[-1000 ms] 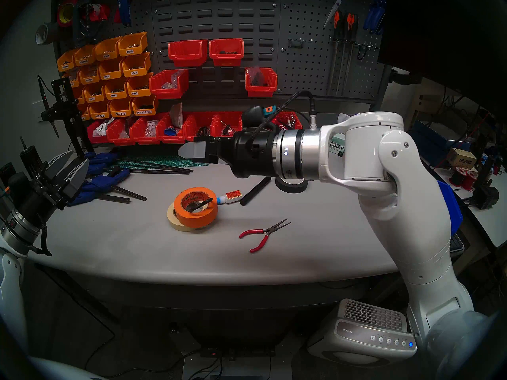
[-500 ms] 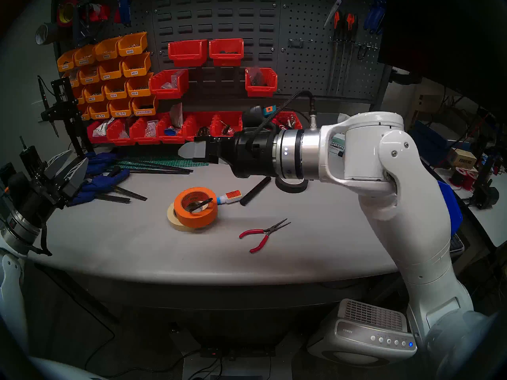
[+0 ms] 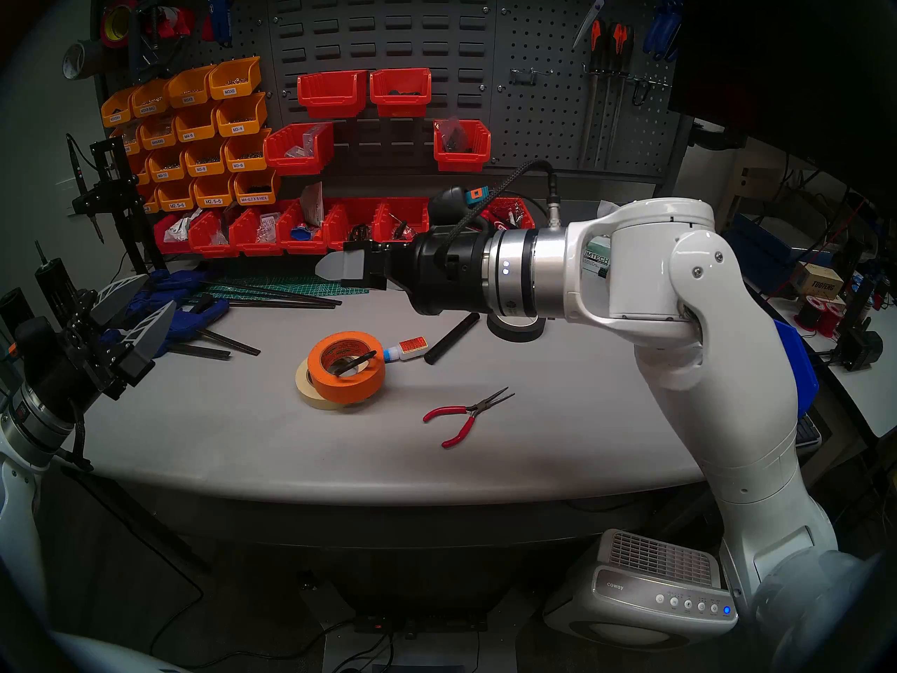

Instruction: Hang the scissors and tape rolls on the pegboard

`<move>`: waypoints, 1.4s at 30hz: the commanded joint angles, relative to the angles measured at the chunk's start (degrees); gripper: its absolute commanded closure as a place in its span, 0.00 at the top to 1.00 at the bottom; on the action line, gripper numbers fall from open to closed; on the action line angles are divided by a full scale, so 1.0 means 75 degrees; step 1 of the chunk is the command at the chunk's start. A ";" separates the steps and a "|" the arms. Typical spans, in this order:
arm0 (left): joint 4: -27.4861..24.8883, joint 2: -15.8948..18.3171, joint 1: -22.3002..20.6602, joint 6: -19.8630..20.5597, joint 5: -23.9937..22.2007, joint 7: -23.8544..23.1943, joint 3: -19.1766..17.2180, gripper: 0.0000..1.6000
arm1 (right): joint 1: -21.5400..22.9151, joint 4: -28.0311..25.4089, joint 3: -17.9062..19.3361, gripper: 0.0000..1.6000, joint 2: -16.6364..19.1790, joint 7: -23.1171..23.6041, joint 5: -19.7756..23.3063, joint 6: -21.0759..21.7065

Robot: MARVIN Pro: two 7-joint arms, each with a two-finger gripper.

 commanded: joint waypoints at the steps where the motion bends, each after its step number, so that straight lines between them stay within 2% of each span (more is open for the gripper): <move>1: -0.0326 -0.0479 0.0395 -0.0743 0.0526 -0.0417 0.0303 1.00 | 0.0157 -0.0103 0.0124 1.00 -0.0019 0.0035 0.0011 -0.0022; 6: -0.0371 -0.0589 0.0278 -0.1279 0.0927 -0.0587 0.0668 1.00 | 0.0157 -0.0103 0.0125 1.00 -0.0020 0.0035 0.0011 -0.0021; 12: -0.0463 -0.0515 0.0054 -0.1499 0.1265 -0.0582 0.1016 1.00 | 0.0157 -0.0103 0.0126 1.00 -0.0021 0.0035 0.0010 -0.0020; 21: -0.0864 -0.0225 0.0150 -0.1543 0.2026 -0.0924 0.1283 1.00 | 0.0156 -0.0103 0.0126 1.00 -0.0022 0.0035 0.0009 -0.0020; 37: -0.1091 -0.0274 -0.0438 -0.1238 0.3026 -0.0339 0.2103 1.00 | 0.0155 -0.0103 0.0128 1.00 -0.0024 0.0036 0.0008 -0.0018; 42: -0.1147 -0.0140 -0.0563 -0.0981 0.3372 -0.0248 0.2419 1.00 | 0.0155 -0.0103 0.0128 1.00 -0.0024 0.0036 0.0008 -0.0018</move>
